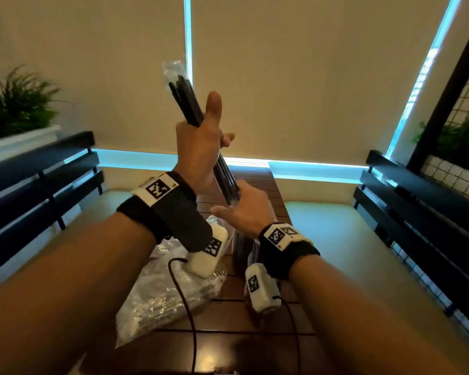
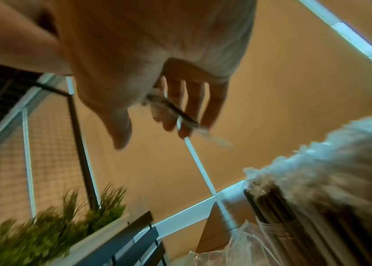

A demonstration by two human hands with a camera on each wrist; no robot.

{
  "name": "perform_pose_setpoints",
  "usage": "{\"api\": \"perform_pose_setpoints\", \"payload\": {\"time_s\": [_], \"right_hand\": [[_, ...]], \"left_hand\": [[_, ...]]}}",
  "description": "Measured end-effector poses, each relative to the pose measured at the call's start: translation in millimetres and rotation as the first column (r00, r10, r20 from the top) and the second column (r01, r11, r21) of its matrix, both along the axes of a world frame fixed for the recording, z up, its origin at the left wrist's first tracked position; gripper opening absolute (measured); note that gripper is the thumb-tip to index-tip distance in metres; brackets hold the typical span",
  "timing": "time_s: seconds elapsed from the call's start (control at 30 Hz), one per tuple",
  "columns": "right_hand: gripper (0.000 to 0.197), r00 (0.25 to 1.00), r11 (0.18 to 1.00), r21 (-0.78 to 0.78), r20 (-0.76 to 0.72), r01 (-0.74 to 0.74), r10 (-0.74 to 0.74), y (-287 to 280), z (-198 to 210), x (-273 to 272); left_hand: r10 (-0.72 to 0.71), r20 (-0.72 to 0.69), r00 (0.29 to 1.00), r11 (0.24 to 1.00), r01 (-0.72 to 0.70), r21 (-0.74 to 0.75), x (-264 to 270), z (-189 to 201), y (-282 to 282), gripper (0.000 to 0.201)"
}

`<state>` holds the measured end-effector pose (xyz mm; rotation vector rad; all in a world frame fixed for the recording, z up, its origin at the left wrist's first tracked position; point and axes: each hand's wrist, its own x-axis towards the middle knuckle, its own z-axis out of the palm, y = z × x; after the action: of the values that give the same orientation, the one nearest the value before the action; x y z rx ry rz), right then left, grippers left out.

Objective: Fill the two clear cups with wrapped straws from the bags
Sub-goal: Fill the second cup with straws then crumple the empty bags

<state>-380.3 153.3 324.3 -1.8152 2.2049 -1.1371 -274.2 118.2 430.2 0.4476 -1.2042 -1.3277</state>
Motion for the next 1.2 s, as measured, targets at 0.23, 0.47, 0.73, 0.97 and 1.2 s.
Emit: {"api": "perform_pose_setpoints", "payload": {"time_s": [0.23, 0.47, 0.73, 0.97, 1.2], "right_hand": [[0.048, 0.85, 0.982, 0.111, 0.521, -0.155, 0.075, 18.2, 4.6, -24.7], [0.049, 0.7, 0.967, 0.033, 0.696, -0.254, 0.16, 20.7, 16.3, -30.7], [0.097, 0.971, 0.965, 0.233, 0.231, -0.121, 0.066, 25.0, 2.3, -49.0], [0.154, 0.949, 0.84, 0.448, -0.072, 0.307, -0.308, 54.3, -63.0, -86.4], [0.142, 0.873, 0.908, 0.366, 0.353, 0.203, -0.337, 55.0, -128.4, -79.3]], "left_hand": [[-0.064, 0.064, 0.996, 0.942, 0.081, -0.325, -18.9, 19.1, 31.5, 0.049], [-0.045, 0.144, 0.988, 0.906, 0.101, -0.411, -32.0, -0.3, 33.4, 0.046], [0.029, 0.211, 0.977, 0.941, 0.044, -0.335, -49.5, -26.7, 18.2, 0.049], [0.056, 0.35, 0.935, 0.975, 0.025, -0.221, -55.9, -81.2, -16.1, 0.05], [0.009, 0.377, 0.926, 0.996, 0.024, -0.083, -74.3, -148.7, -27.1, 0.051]]}}
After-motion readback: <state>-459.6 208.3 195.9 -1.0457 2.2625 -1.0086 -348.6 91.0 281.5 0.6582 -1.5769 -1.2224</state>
